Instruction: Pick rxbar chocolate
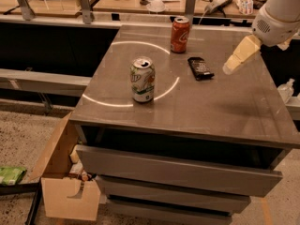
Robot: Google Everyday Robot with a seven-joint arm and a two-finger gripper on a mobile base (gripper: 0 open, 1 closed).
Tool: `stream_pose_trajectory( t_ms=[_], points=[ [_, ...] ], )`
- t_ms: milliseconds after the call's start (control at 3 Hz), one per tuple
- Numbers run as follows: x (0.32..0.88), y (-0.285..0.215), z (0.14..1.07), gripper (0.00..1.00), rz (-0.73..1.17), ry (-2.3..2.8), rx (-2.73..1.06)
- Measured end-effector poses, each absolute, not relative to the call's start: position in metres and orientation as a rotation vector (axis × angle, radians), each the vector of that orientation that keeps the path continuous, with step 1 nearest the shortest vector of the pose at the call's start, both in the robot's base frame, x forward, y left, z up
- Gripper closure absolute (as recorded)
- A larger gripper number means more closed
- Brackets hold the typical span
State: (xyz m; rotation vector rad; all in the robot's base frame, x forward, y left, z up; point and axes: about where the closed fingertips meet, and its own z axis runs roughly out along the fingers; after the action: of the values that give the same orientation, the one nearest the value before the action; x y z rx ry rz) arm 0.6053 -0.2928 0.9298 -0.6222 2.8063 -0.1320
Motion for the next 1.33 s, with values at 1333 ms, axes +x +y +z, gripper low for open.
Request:
stream_pose_trajectory(
  t_ms=[1333],
  points=[
    [0.709,-0.238,0.855,0.00,-0.025,2.971,-0.287]
  ],
)
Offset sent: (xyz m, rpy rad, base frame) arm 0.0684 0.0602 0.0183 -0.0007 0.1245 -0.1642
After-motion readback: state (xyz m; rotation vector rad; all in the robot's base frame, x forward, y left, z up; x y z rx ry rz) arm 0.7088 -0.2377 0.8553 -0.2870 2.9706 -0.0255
